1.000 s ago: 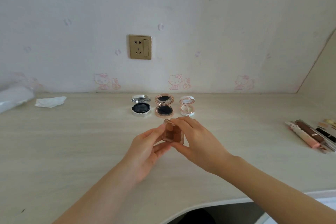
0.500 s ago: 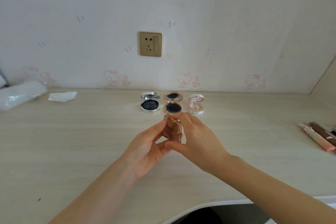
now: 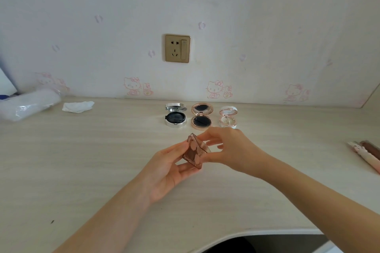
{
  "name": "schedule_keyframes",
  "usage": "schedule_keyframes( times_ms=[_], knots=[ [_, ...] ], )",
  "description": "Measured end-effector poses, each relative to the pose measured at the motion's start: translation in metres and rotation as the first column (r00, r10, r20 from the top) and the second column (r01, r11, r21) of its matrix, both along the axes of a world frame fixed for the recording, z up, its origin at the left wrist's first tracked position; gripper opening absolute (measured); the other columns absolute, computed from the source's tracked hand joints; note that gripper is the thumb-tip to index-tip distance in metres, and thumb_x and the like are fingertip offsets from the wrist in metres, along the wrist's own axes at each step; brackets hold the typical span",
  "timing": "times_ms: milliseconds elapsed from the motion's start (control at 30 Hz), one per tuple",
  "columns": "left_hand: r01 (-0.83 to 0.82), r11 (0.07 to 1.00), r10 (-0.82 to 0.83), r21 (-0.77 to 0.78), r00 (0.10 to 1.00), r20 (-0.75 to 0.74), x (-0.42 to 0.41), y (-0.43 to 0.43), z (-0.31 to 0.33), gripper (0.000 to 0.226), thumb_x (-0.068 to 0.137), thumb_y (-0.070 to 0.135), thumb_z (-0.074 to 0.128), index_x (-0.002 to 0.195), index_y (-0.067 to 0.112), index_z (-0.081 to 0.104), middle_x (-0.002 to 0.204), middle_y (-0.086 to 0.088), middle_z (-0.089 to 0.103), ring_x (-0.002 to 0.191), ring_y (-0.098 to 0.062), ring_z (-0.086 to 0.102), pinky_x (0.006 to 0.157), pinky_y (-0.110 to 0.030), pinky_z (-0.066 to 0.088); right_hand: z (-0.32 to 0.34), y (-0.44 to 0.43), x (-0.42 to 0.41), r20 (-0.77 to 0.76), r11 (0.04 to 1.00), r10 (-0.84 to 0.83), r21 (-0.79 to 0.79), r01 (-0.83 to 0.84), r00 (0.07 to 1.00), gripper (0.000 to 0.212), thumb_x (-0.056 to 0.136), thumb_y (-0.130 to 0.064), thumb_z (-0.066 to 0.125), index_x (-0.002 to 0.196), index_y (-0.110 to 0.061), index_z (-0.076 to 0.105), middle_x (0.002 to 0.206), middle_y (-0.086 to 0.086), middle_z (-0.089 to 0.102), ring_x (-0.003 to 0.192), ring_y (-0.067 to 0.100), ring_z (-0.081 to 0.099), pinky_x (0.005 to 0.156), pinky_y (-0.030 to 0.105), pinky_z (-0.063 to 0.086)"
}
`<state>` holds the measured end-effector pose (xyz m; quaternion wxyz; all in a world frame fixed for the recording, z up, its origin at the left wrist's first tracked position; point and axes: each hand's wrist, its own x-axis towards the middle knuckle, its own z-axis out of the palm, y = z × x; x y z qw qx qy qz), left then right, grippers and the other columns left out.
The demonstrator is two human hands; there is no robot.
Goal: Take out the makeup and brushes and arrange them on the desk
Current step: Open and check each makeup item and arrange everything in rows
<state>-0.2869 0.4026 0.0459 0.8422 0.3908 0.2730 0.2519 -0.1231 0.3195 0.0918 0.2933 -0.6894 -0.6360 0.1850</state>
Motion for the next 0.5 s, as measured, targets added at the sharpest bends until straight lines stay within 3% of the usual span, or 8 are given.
schedule_keyframes(
  times_ms=[100, 167, 267, 333, 500],
  knots=[
    [-0.013, 1.000, 0.014, -0.021, 0.999, 0.029, -0.001, 0.003, 0.001, 0.035, 0.091, 0.016, 0.057, 0.118, -0.005, 0.061, 0.116, -0.027, 0.063, 0.099, -0.042, 0.065, 0.091, -0.049, 0.053, 0.003, 0.004, 0.001, 0.010, 1.000, -0.013, 0.008, 0.013, 1.000, 0.024, 0.081, -0.029, 0.072, 0.105, -0.033, 0.067, 0.104, -0.021, 0.066, 0.095, -0.005, 0.061, 0.080, 0.016, 0.051],
    [-0.007, 1.000, 0.008, -0.028, 0.999, 0.045, -0.002, 0.005, 0.001, 0.036, 0.091, 0.015, 0.056, 0.119, -0.007, 0.060, 0.113, -0.028, 0.063, 0.104, -0.046, 0.063, 0.091, -0.050, 0.052, 0.004, 0.006, -0.001, 0.027, 0.999, -0.026, 0.041, 0.025, 0.999, 0.013, 0.088, -0.027, 0.063, 0.100, -0.029, 0.069, 0.091, -0.020, 0.068, 0.087, -0.005, 0.063, 0.073, 0.015, 0.051],
    [-0.001, 0.999, 0.003, -0.032, 0.998, 0.056, -0.003, 0.006, 0.000, 0.034, 0.092, 0.015, 0.055, 0.118, -0.007, 0.059, 0.114, -0.029, 0.063, 0.105, -0.047, 0.062, 0.091, -0.050, 0.052, 0.001, 0.012, -0.003, 0.164, 0.991, -0.059, 0.125, 0.038, 0.985, 0.015, 0.092, -0.016, 0.053, 0.090, -0.016, 0.067, 0.070, -0.009, 0.060, 0.072, 0.014, 0.060, 0.063, 0.023, 0.043],
    [-0.026, 1.000, 0.026, -0.006, 0.999, 0.044, -0.003, 0.007, -0.001, 0.031, 0.093, 0.015, 0.056, 0.115, -0.006, 0.061, 0.112, -0.027, 0.065, 0.103, -0.045, 0.064, 0.088, -0.048, 0.054, -0.002, 0.017, -0.004, 0.233, 0.983, -0.090, 0.177, 0.048, 0.968, 0.016, 0.091, -0.011, 0.051, 0.091, -0.011, 0.067, 0.075, -0.006, 0.064, 0.066, 0.017, 0.054, 0.064, 0.026, 0.042],
    [-0.132, 0.928, 0.185, 0.347, 0.975, -0.124, -0.009, 0.013, -0.006, 0.018, 0.093, 0.011, 0.058, 0.106, 0.003, 0.067, 0.099, -0.019, 0.072, 0.086, -0.025, 0.071, 0.075, -0.031, 0.057, -0.010, 0.032, -0.006, 0.313, 0.979, -0.108, 0.197, 0.046, 0.944, 0.021, 0.094, -0.018, 0.049, 0.106, -0.023, 0.065, 0.096, -0.004, 0.070, 0.086, 0.019, 0.063, 0.073, 0.037, 0.052]
  ],
)
